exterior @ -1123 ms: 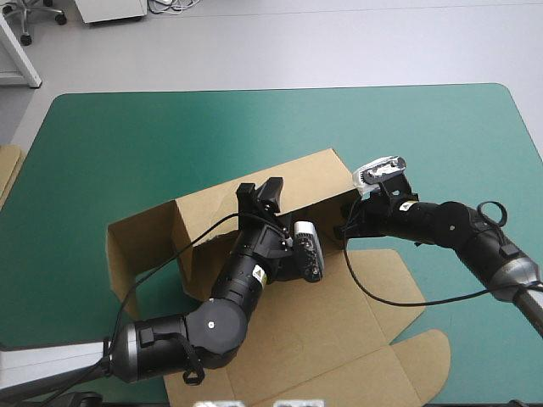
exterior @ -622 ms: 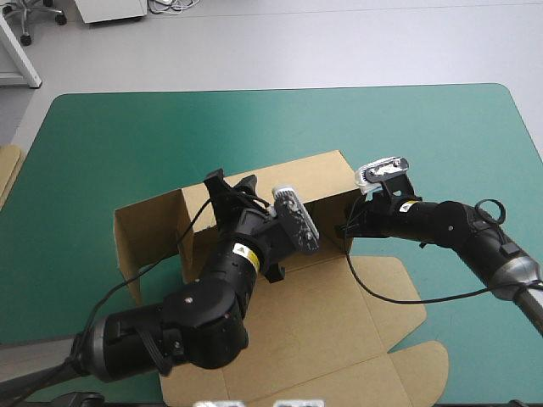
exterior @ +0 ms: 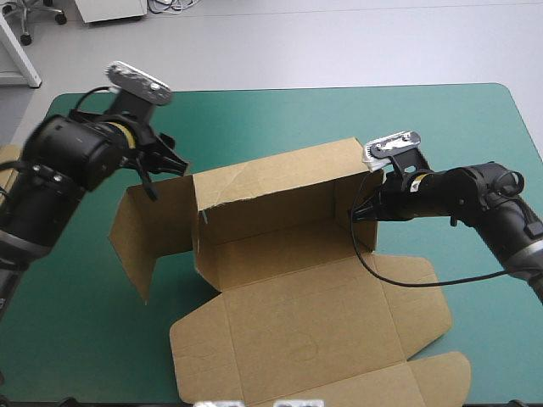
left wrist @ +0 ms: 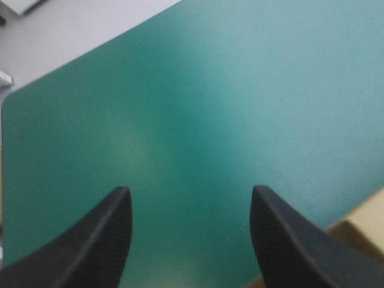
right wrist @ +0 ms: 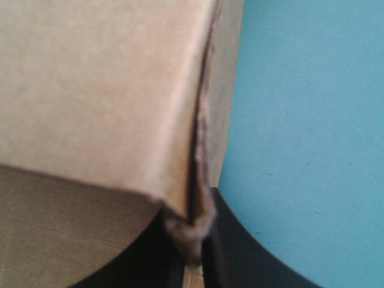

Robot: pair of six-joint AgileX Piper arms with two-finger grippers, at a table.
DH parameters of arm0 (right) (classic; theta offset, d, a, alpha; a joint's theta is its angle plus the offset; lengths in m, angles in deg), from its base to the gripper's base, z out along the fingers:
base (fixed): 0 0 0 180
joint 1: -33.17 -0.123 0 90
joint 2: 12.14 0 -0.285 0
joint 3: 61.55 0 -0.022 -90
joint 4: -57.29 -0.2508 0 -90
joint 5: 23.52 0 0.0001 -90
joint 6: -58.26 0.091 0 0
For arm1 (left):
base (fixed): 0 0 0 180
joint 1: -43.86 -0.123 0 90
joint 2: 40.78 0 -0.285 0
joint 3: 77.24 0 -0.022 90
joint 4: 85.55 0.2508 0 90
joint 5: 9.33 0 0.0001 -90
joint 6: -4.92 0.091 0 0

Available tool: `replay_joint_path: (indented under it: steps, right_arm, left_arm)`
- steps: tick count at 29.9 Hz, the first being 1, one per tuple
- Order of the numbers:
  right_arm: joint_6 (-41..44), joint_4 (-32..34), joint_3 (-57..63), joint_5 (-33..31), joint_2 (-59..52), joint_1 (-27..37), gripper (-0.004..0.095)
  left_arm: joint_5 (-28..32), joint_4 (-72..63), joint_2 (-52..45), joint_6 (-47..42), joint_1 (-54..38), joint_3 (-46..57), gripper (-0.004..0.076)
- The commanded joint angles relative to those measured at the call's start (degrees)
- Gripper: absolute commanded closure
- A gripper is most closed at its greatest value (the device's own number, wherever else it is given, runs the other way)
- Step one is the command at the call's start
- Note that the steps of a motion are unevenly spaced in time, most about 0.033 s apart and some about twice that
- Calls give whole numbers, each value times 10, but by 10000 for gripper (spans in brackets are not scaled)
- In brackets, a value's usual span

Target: Fold the box

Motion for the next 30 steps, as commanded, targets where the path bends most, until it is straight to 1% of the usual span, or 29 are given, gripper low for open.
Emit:
replay_joint_path:
  steps: [1, 3, 6, 8, 10, 13, 16, 18, 22, 26, 27, 30]
  right_arm:
    - [35, 28, -53, -4, -12, -2, 911]
    - [47, 45, -76, -31, -3, -2, 911]
    - [51, 50, -115, -83, 23, -1, 912]
    - [51, 50, -149, -119, 51, -1, 912]
    - [51, 50, -177, -141, 79, -1, 912]
    - [54, 49, -238, -167, 129, 4, 912]
    - [60, 40, -306, -188, 187, 22, 926]
    - [73, 35, -361, -206, 232, 40, 928]
    - [87, -11, -441, -206, 305, 77, 928]
    - [104, -25, -473, -206, 352, 95, 927]
    - [100, -28, -473, -206, 358, 96, 927]
    - [29, -31, -473, -205, 377, 97, 926]
  left_arm:
    - [44, -150, -12, 63, -133, -20, 297]
    - [42, -245, -6, 102, -217, -20, 297]
    - [31, -339, 9, 140, -311, -19, 297]
    - [26, -360, 18, 140, -357, -18, 297]
    - [26, -365, 25, 140, -382, -12, 297]
    - [27, -363, 34, 140, -399, 8, 300]
    - [35, -361, 38, 140, -399, 23, 300]
    - [51, -361, 38, 140, -399, 32, 300]
    - [65, -363, 38, 140, -399, 43, 300]
    - [73, -361, 38, 140, -399, 48, 300]
    - [73, -361, 38, 140, -399, 48, 300]
    - [73, -361, 38, 141, -399, 48, 300]
